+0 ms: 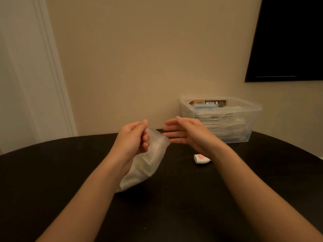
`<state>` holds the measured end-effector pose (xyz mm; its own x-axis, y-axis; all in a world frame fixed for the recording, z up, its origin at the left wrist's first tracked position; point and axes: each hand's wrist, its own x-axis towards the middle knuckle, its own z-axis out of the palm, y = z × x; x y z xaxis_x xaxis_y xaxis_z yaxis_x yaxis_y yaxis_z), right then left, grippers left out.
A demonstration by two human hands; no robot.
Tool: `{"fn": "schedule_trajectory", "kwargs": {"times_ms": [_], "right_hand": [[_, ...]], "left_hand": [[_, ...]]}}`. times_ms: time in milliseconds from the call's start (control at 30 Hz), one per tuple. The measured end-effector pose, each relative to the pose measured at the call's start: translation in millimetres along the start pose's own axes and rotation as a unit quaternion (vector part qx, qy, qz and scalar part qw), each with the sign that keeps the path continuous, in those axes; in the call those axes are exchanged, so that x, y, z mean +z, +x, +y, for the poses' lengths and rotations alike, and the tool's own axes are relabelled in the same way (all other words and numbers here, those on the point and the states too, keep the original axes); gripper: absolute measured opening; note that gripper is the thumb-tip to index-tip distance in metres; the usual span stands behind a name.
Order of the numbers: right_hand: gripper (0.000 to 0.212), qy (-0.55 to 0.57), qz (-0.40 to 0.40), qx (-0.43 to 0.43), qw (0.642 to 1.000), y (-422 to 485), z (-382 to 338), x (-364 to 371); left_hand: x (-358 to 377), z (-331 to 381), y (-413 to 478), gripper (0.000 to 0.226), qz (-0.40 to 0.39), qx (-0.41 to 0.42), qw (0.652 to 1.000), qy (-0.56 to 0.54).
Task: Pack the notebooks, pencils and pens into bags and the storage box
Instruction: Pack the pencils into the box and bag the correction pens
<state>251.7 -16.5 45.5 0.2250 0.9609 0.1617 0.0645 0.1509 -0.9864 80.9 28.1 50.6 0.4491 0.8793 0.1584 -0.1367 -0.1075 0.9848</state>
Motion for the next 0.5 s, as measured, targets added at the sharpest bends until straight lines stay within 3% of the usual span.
{"fn": "schedule_trajectory", "kwargs": {"times_ms": [67, 100, 167, 200, 267, 333, 400, 500], "right_hand": [[0.023, -0.163, 0.072, -0.002, 0.984, 7.8, 17.0, -23.8], [0.025, -0.300, 0.076, 0.021, 0.951, 11.4, 28.2, -37.2], [0.043, -0.532, 0.006, 0.146, 0.834, 14.5, 52.0, -61.7], [0.052, -0.590, -0.021, 0.206, 0.780, 13.8, 61.2, -70.1], [0.053, -0.630, -0.021, 0.232, 0.741, 9.6, 72.4, -78.7], [0.038, -0.646, 0.010, 0.182, 0.742, 8.2, 77.1, -79.2], [0.026, -0.625, 0.052, 0.110, 0.771, 8.3, 76.7, -74.1], [0.016, -0.404, 0.112, -0.016, 0.908, 4.1, 51.5, -52.3]], "left_hand": [[-1.2, 0.7, -0.2, 0.034, 0.001, -0.007, 1.000, -0.002], [-1.7, 0.6, -0.6, 0.034, 0.002, -0.008, 1.000, -0.003], [-2.1, 0.2, -0.6, 0.033, 0.004, -0.008, 1.000, -0.002], [-2.2, 0.2, -0.3, 0.033, 0.005, -0.008, 1.000, -0.002], [-2.8, 1.0, 0.0, 0.033, 0.008, -0.008, 1.000, -0.005], [-4.3, 1.9, 0.3, 0.033, 0.013, -0.007, 1.000, -0.012], [-5.6, 2.1, 0.9, 0.033, 0.014, -0.009, 1.000, -0.019], [-6.6, 1.7, 1.7, 0.034, 0.014, -0.012, 1.000, -0.019]]}}
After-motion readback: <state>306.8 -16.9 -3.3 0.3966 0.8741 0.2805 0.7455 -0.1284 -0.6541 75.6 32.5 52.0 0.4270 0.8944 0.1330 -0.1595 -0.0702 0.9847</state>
